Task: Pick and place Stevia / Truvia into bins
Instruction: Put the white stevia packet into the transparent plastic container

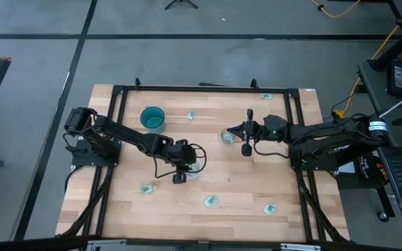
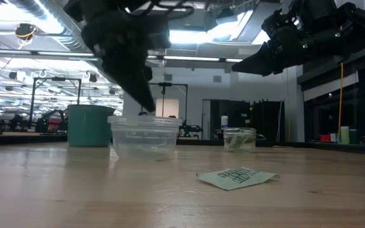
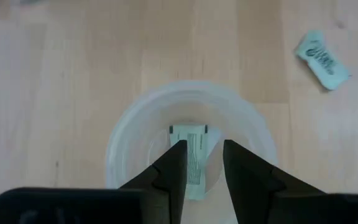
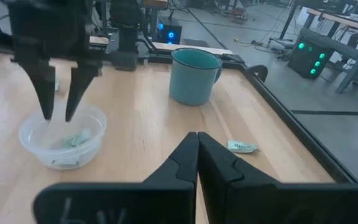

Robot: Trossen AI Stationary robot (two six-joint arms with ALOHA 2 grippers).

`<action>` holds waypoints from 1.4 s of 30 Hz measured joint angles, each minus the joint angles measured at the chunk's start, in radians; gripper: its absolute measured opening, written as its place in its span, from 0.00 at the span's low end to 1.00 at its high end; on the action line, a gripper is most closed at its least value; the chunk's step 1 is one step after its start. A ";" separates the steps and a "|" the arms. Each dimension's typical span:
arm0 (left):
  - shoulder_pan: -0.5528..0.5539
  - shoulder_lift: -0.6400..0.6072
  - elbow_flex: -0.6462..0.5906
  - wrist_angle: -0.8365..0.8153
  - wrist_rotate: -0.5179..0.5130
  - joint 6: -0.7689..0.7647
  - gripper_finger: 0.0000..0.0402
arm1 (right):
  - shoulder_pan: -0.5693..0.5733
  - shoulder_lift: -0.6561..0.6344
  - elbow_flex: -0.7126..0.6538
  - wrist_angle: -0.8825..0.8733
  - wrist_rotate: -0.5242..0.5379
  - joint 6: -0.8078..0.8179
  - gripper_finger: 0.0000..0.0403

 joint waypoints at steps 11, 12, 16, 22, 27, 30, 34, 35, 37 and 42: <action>0.000 -0.132 0.001 -0.125 -0.006 0.057 0.23 | 0.000 0.000 0.000 0.001 0.000 -0.002 0.04; 0.000 -0.140 0.001 -0.130 -0.006 0.058 0.22 | 0.000 0.000 0.000 0.001 0.000 -0.003 0.04; -0.001 -0.169 0.001 -0.157 -0.006 0.048 0.21 | 0.000 0.000 0.000 -0.001 0.000 -0.020 0.04; -0.032 -0.184 -0.003 -0.223 -0.008 -0.019 0.18 | 0.000 0.000 0.000 -0.004 0.000 -0.020 0.04; -0.073 -0.185 -0.003 -0.262 -0.007 0.010 0.15 | 0.000 0.000 0.000 -0.004 0.000 -0.022 0.04; -0.102 -0.185 -0.003 -0.260 -0.007 0.021 0.15 | 0.000 0.000 0.000 -0.004 0.000 -0.023 0.04; -0.143 -0.185 -0.003 -0.260 -0.006 -0.018 0.16 | 0.000 0.000 0.000 -0.004 0.000 -0.023 0.04; -0.153 -0.185 -0.003 -0.261 -0.006 -0.039 0.16 | 0.000 0.000 0.000 -0.004 0.000 -0.023 0.04; -0.174 -0.185 -0.004 -0.271 0.001 -0.092 0.17 | 0.000 0.000 0.000 -0.004 0.000 -0.024 0.04; -0.237 -0.185 -0.004 -0.403 0.087 -0.213 0.16 | 0.000 0.000 0.000 -0.003 0.000 -0.023 0.03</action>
